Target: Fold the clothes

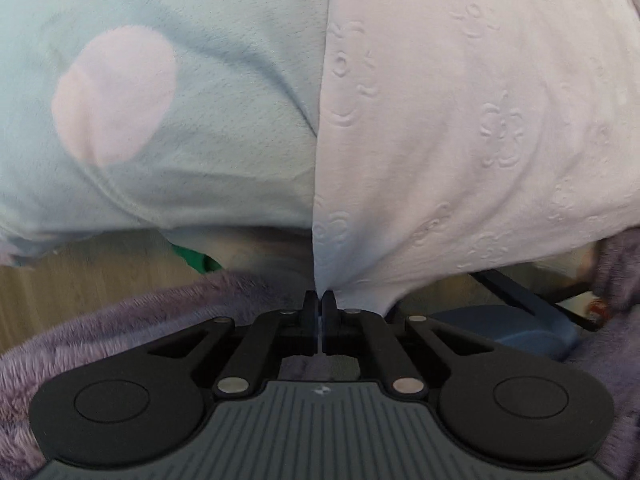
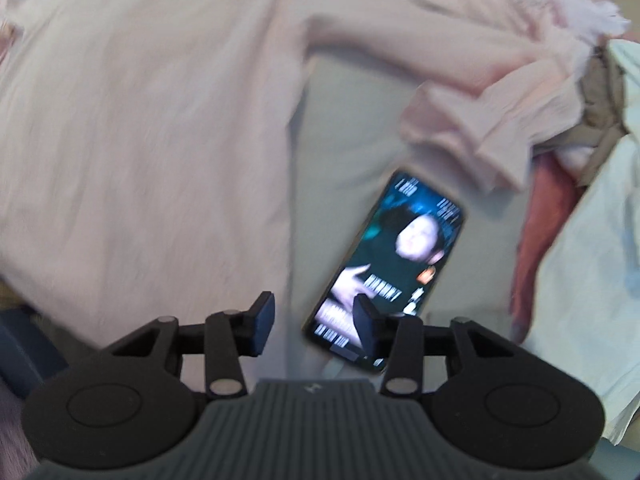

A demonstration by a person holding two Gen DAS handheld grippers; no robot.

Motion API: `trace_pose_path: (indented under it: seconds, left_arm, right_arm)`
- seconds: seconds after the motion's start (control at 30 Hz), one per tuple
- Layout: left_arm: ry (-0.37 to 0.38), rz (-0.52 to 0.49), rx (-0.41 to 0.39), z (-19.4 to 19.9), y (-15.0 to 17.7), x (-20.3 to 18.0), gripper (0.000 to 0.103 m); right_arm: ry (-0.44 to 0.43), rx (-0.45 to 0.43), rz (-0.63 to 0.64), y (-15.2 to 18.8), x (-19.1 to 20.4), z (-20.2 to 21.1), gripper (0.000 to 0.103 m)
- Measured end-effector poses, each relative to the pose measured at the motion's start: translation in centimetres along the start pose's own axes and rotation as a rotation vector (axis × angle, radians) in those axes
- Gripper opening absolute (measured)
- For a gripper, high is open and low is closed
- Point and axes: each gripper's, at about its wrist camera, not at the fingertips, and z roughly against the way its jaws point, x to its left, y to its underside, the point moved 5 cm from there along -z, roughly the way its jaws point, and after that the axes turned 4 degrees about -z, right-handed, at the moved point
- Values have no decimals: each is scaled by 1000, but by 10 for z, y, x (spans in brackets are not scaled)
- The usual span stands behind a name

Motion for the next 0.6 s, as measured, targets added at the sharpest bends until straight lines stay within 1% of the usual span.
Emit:
trace_pose_path:
  seconds: [0.03,0.1,0.17,0.23,0.27,0.3,0.37,0.43,0.5,0.6]
  left_arm:
    - [-2,3,1,3,1,1,6]
    - [9,15,-12,13,3,0,26]
    - [34,27,-41,27,2,-1,28]
    - [69,19,-93,42,3,-4,31]
    - [95,14,-127,51,0,-8,34]
    - [115,10,-156,60,-3,-11,40]
    - [146,-3,-214,74,-16,-14,42]
    - [173,-26,-255,90,-35,-22,42]
    - [188,-53,-286,104,-53,-33,42]
    - [179,-93,-325,121,-84,-43,42]
  right_arm:
    - [15,-32,-35,-6,-11,3,47]
    - [44,-85,-105,-18,-29,5,47]
    - [71,-131,-177,-32,-47,6,47]
    - [102,-173,-261,-48,-71,2,47]
    - [103,-193,-308,-53,-85,0,47]
    - [96,-211,-361,-59,-98,-3,49]
    - [71,-243,-472,-67,-123,-7,54]
    - [19,-260,-583,-69,-136,-13,55]
    - [-29,-263,-679,-68,-143,-20,59]
    - [-62,-261,-734,-72,-143,-32,60]
